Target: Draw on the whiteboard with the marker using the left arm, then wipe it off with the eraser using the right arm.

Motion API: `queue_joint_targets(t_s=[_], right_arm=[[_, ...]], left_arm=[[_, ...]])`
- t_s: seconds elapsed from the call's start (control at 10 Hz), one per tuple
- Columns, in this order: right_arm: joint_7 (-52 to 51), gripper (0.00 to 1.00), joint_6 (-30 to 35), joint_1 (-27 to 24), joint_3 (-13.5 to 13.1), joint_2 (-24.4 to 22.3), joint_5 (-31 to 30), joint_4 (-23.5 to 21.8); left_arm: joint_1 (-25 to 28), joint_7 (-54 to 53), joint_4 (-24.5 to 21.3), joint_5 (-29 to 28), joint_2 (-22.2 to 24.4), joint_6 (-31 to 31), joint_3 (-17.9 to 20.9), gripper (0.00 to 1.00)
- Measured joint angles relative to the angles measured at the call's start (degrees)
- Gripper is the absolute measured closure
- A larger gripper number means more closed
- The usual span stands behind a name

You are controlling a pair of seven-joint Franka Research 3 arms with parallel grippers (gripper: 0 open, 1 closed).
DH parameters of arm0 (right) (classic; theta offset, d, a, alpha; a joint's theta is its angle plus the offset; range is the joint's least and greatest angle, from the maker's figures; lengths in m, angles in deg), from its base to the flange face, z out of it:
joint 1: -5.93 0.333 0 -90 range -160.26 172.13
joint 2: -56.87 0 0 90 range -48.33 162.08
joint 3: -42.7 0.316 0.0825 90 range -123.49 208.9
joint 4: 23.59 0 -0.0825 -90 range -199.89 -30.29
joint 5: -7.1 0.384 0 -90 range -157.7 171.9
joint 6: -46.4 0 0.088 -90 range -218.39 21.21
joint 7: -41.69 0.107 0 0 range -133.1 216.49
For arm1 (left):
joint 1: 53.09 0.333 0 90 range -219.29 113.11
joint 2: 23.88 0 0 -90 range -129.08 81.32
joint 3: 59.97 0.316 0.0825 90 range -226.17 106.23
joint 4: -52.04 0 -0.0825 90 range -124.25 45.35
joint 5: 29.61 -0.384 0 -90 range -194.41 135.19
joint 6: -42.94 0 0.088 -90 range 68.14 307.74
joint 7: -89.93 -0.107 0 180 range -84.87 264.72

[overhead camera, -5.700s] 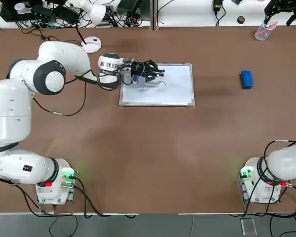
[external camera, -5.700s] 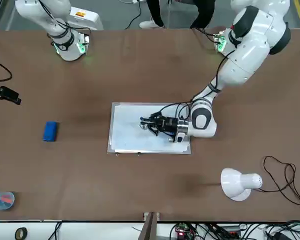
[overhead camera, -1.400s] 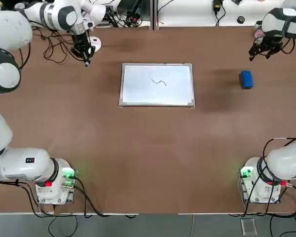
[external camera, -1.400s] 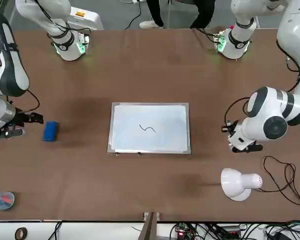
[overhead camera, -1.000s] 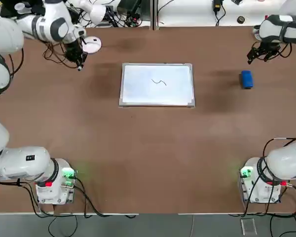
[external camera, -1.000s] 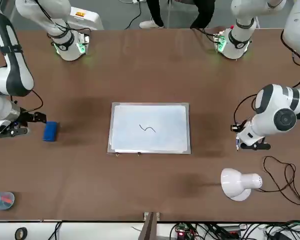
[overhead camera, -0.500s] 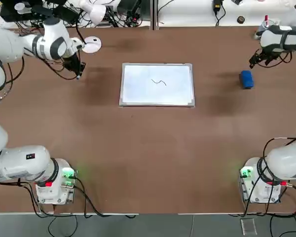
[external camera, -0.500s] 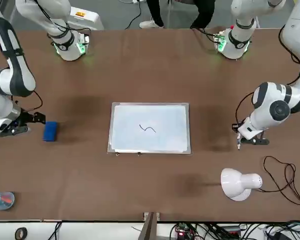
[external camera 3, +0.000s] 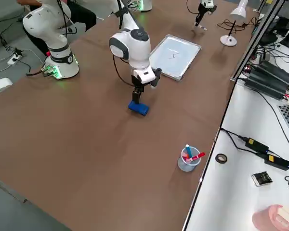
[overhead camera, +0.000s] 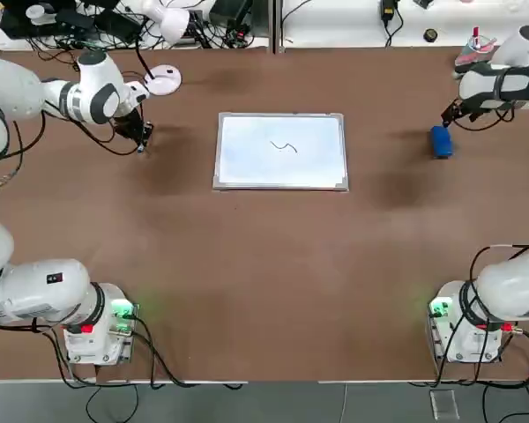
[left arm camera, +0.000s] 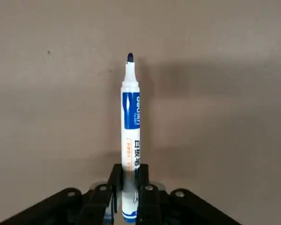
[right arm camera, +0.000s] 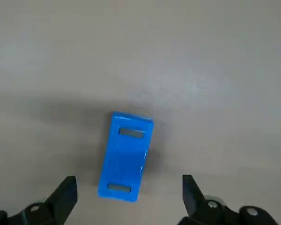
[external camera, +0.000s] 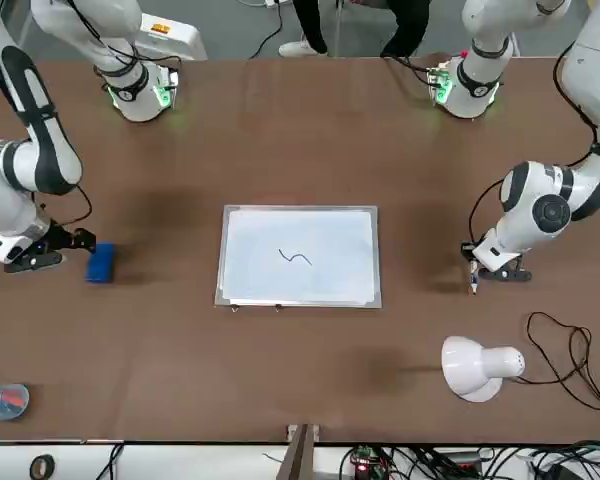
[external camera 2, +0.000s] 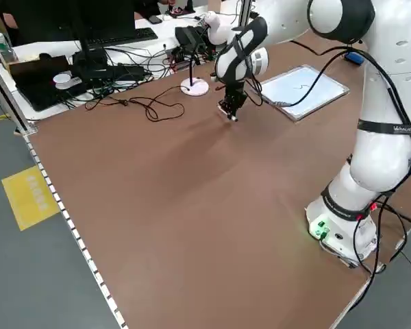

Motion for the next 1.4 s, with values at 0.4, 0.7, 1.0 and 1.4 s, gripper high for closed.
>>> queue_joint_targets(t_s=[0.4, 0.7, 1.0, 1.4], right_arm=[[0.5, 0.01, -3.3, -1.1, -0.1, 2.5, 0.0, -0.7], [1.2, 0.01, -5.9, -1.6, -0.1, 3.8, 0.2, -1.5], [3.8, 0.01, -7.0, -1.5, 0.2, 4.6, 0.2, -1.9], [4.7, 0.01, -7.9, -1.0, 0.5, 5.0, 1.4, -2.0]], left_arm=[[0.1, 0.0, 0.0, -0.1, -1.7, 0.9, 0.1, 0.71], [0.1, 0.0, 0.3, -0.1, -2.3, 1.0, 0.1, 0.50], [0.1, 0.0, 0.9, -0.2, -2.5, 1.0, 0.1, 0.37], [0.2, 0.0, 5.1, -0.2, -1.9, -0.8, 0.1, 0.01]])
